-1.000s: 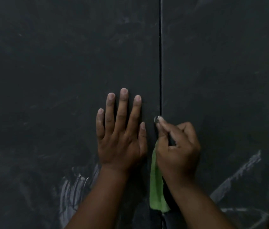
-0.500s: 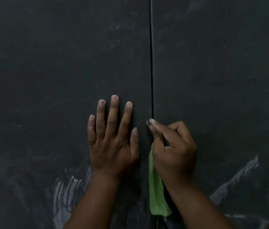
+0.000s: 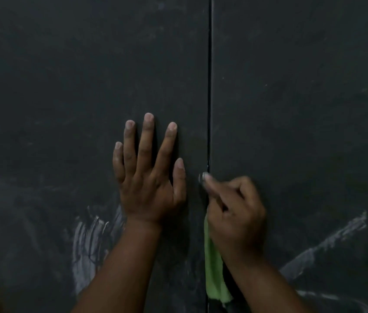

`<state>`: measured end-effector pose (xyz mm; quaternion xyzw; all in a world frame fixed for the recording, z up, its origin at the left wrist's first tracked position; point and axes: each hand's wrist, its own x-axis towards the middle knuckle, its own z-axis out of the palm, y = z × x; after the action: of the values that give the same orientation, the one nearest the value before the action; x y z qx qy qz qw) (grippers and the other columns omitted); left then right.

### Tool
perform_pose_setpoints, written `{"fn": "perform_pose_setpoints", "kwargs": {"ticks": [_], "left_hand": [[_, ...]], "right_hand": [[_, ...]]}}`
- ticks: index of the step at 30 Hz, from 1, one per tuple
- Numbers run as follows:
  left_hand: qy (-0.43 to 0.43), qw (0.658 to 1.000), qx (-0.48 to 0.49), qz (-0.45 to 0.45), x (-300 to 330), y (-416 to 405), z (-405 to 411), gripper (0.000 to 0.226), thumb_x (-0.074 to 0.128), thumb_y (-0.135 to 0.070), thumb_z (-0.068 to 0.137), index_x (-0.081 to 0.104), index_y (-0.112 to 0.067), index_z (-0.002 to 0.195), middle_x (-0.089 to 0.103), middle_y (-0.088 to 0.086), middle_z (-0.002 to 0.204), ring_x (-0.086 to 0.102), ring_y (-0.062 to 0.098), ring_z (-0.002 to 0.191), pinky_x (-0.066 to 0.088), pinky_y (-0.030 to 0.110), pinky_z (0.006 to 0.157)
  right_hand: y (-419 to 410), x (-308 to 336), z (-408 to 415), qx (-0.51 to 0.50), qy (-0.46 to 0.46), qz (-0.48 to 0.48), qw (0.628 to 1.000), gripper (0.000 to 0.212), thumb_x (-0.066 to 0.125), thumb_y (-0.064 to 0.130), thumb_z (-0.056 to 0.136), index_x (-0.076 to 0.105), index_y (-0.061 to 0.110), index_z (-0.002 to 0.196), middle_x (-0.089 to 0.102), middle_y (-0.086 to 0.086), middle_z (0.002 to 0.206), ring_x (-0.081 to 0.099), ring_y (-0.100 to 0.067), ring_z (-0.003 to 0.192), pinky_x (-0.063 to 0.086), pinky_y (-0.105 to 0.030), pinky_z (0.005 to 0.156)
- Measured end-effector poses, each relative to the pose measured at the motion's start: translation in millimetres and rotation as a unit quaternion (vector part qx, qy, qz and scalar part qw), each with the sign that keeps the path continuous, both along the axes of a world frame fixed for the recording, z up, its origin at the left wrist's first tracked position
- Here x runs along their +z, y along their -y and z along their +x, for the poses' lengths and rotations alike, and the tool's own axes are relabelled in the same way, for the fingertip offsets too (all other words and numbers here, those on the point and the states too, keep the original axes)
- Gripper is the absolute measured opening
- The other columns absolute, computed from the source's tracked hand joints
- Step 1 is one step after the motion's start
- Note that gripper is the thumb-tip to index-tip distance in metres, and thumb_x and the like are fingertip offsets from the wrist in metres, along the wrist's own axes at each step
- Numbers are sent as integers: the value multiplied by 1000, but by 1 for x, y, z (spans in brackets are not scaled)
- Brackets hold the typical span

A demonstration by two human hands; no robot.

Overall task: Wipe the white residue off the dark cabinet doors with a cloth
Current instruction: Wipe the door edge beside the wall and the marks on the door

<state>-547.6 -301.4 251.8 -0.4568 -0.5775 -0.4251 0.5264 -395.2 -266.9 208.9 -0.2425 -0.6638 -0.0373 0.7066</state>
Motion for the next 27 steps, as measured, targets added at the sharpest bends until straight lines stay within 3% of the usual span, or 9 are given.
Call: {"fn": "perform_pose_setpoints", "kwargs": {"ticks": [4,10,18,24,27], "left_hand": [[37,999,6,14,0,1,0,60,44,-42,102,40,-28,160,26,12,170,18,34,159,16,52,126],[43,999,6,-5,-2,3,-1,60,41,-40,103,37,-26,161,24,12,171,15,34,160,15,55,126],[-16,998,24,-56,-29,27,-39,62,46,-48,106,34,-25,162,23,6,171,17,31,160,22,47,125],[-44,996,30,-67,-33,56,-79,60,48,-48,104,34,-36,162,23,1,172,18,27,159,27,47,119],[-44,996,25,-78,-29,73,-104,58,47,-47,105,35,-35,161,24,3,172,17,29,159,30,52,120]], "right_hand": [[-1,39,-16,-13,-40,16,999,11,73,22,99,80,21,106,46,6,80,44,-10,62,39,-29,50],[21,-22,-16,2,75,-21,997,28,78,6,90,80,23,112,56,0,80,55,-19,60,47,-38,45],[16,27,-35,-43,-47,14,998,10,73,21,98,81,20,105,50,2,76,46,-13,59,38,-29,49],[40,-9,-63,-20,47,5,999,16,67,21,101,82,21,109,56,2,78,53,-17,59,46,-36,45],[42,-4,-66,-37,31,-15,999,15,73,19,97,81,27,107,53,6,80,50,-15,60,43,-31,47]]}}
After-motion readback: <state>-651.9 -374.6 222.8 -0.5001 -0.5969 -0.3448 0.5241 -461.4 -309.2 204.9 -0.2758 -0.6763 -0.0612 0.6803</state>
